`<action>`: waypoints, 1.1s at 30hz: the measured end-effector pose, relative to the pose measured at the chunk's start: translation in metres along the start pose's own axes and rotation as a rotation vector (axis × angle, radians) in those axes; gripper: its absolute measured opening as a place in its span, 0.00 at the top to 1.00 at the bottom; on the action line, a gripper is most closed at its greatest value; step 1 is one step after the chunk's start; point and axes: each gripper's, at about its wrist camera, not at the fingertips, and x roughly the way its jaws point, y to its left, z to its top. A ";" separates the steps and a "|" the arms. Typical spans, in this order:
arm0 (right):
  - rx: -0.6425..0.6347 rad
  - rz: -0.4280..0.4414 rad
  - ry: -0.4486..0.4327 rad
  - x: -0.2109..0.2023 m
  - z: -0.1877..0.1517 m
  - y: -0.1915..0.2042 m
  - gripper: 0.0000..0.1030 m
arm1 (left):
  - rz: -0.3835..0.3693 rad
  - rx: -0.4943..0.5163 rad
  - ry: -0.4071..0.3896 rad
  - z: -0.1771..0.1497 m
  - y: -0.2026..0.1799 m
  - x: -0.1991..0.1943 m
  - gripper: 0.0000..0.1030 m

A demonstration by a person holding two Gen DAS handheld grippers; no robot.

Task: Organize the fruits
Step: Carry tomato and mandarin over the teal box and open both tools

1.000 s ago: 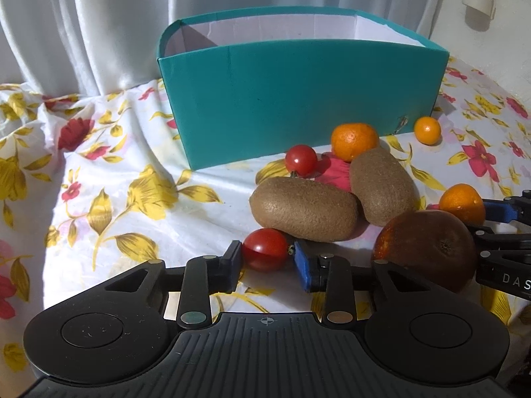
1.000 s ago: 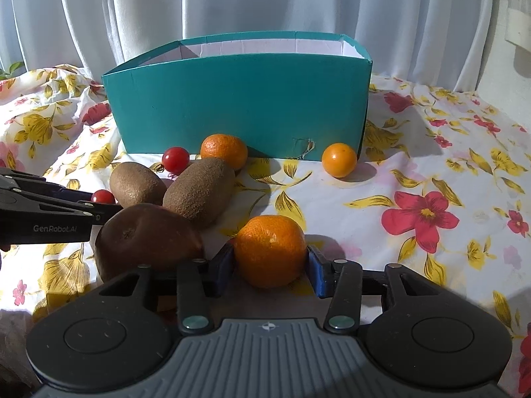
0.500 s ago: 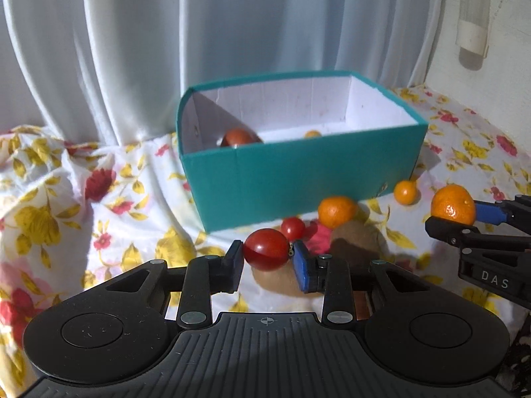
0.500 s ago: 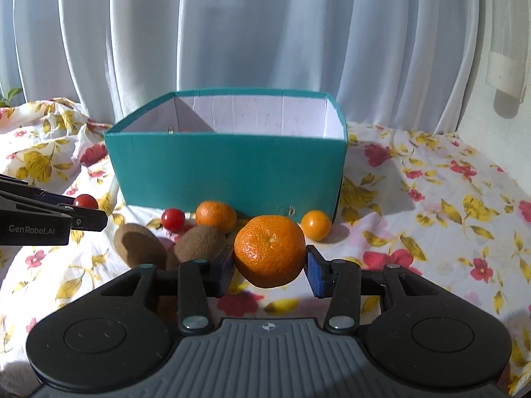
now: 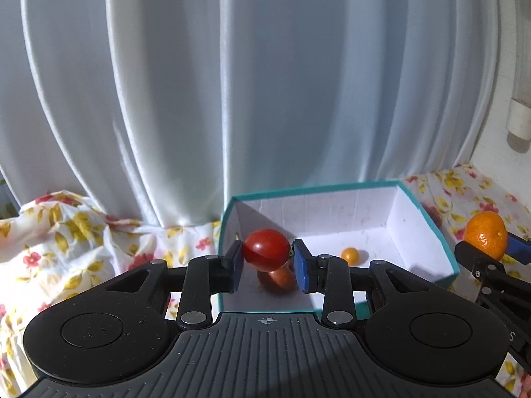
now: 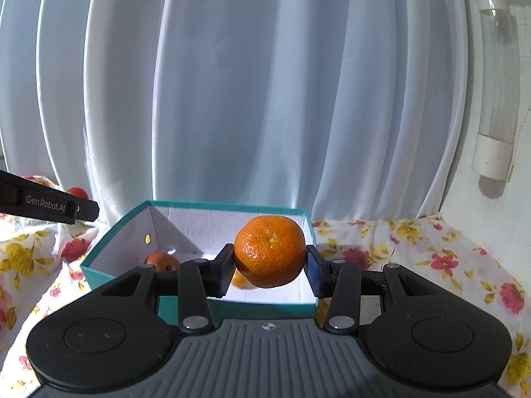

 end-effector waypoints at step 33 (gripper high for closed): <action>0.044 0.016 0.069 0.064 -0.010 0.002 0.57 | 0.064 -0.025 0.156 -0.024 0.002 0.077 0.66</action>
